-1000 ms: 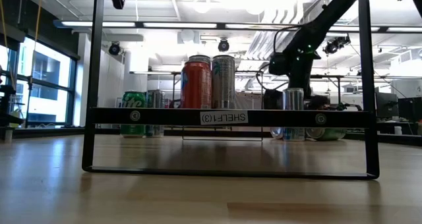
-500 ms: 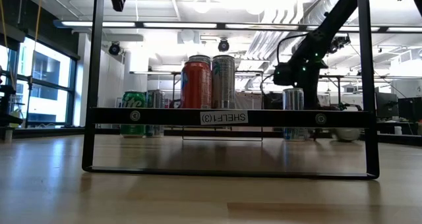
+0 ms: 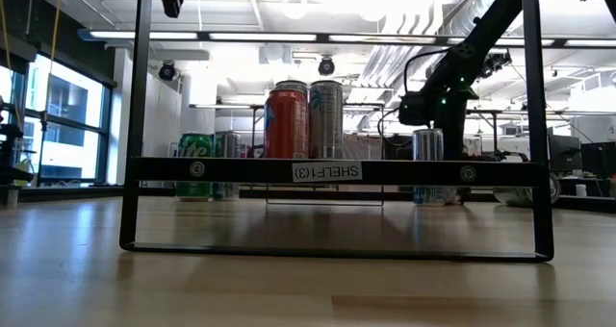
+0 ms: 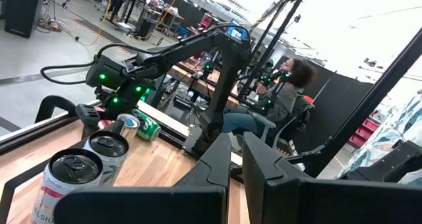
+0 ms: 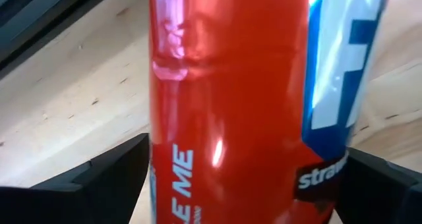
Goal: Place canned beverage on shelf
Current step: Put the left red soda can, aligned with the other red soda can on the shelf
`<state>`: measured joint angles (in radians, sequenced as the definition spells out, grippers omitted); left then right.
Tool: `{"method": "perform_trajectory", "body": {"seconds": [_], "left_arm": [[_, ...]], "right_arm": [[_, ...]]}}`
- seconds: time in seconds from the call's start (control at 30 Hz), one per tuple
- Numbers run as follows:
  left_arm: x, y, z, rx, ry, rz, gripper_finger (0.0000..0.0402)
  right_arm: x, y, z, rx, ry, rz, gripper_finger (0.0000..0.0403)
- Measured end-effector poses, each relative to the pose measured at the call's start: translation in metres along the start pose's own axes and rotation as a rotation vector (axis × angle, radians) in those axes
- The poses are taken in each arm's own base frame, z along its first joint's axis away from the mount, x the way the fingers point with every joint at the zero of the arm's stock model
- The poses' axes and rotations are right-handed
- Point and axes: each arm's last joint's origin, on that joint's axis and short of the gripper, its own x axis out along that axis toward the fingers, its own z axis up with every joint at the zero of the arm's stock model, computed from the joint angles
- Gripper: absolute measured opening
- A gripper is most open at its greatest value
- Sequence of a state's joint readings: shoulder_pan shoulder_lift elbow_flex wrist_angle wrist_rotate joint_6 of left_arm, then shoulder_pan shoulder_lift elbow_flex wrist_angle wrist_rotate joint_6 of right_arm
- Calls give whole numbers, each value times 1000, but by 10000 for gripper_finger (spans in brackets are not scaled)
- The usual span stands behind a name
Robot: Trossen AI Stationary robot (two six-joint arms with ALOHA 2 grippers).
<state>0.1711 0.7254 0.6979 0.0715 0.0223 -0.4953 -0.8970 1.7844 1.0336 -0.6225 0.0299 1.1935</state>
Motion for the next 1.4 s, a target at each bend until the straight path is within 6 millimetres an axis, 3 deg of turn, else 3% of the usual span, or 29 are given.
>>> {"method": "perform_trajectory", "body": {"seconds": [0.1, 0.27, 0.47, 0.67, 0.9, 1.2, 1.4], "left_arm": [[0, 0, 0, -2, -5, -1, 3], [0, -1, 2, -5, -26, -10, 3], [0, -3, 6, -26, -71, -22, 3], [0, -2, 9, -47, -114, 15, 3], [-1, -1, 11, -51, -165, 67, 3], [0, 2, 12, 70, -199, 169, 11], [7, 2, 9, 131, -162, 165, 85]], "right_arm": [[0, -1, 0, -30, 1, -14, 365], [0, -4, -1, -121, 10, -44, 279], [-14, -6, 0, -238, -35, -23, 281], [-56, -8, 3, -370, -157, 83, 281], [-133, -17, -1, -654, -387, 347, 281], [-219, -51, -57, -1017, -512, 757, 281], [-249, -61, -102, -1209, -516, 1027, 281]]}}
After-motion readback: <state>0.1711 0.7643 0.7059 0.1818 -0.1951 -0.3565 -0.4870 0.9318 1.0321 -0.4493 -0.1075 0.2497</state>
